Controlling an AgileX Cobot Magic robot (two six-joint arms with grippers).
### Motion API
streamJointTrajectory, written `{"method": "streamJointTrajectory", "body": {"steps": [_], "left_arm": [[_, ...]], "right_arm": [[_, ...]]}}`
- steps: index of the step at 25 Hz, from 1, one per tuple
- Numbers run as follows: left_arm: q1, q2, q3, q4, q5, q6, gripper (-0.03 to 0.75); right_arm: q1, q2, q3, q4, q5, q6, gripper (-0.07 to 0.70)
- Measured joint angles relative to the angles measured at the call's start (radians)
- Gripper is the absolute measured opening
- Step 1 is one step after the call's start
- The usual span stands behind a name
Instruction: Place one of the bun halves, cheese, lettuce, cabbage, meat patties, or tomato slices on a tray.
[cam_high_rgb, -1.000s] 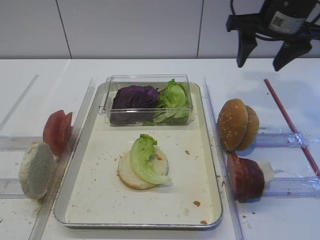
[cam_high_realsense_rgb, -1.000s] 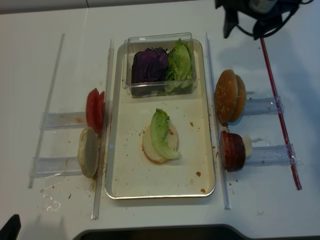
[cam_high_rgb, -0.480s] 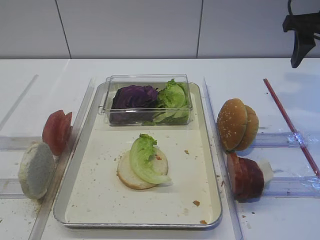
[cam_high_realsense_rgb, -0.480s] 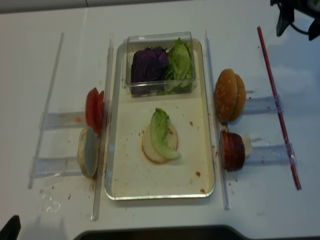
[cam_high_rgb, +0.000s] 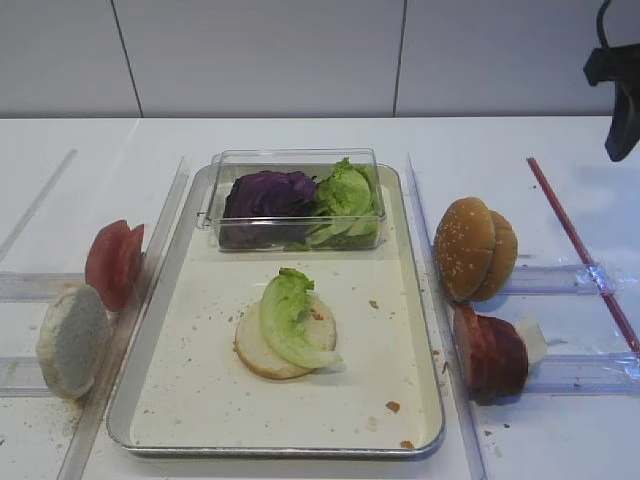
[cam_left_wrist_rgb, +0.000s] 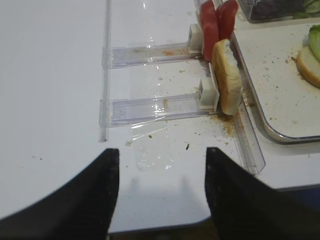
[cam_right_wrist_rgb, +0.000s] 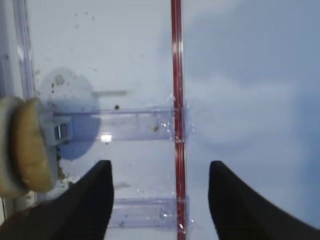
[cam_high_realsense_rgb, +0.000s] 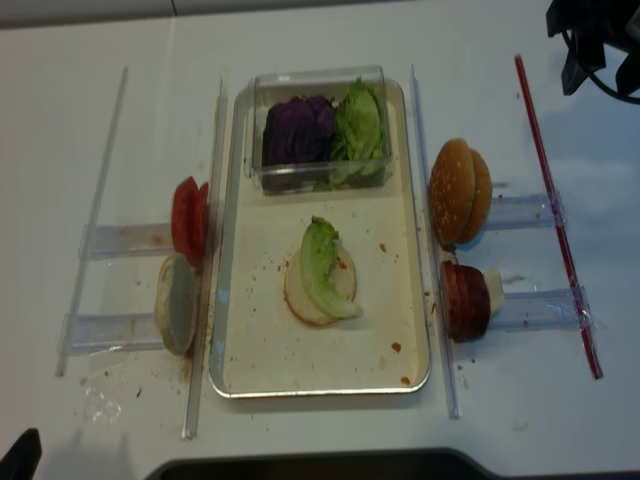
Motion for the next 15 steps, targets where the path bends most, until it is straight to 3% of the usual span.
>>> {"method": "streamJointTrajectory", "body": {"steps": [8, 15], "left_arm": [[0.0, 0.0, 0.0, 0.0, 0.0, 0.0, 0.354], [0.0, 0.0, 0.0, 0.0, 0.0, 0.0, 0.354]], "right_arm": [[0.0, -0.218, 0.223, 0.002, 0.0, -0.045, 0.374], [0.0, -0.437, 0.39, 0.002, 0.002, -0.044, 0.365]]}}
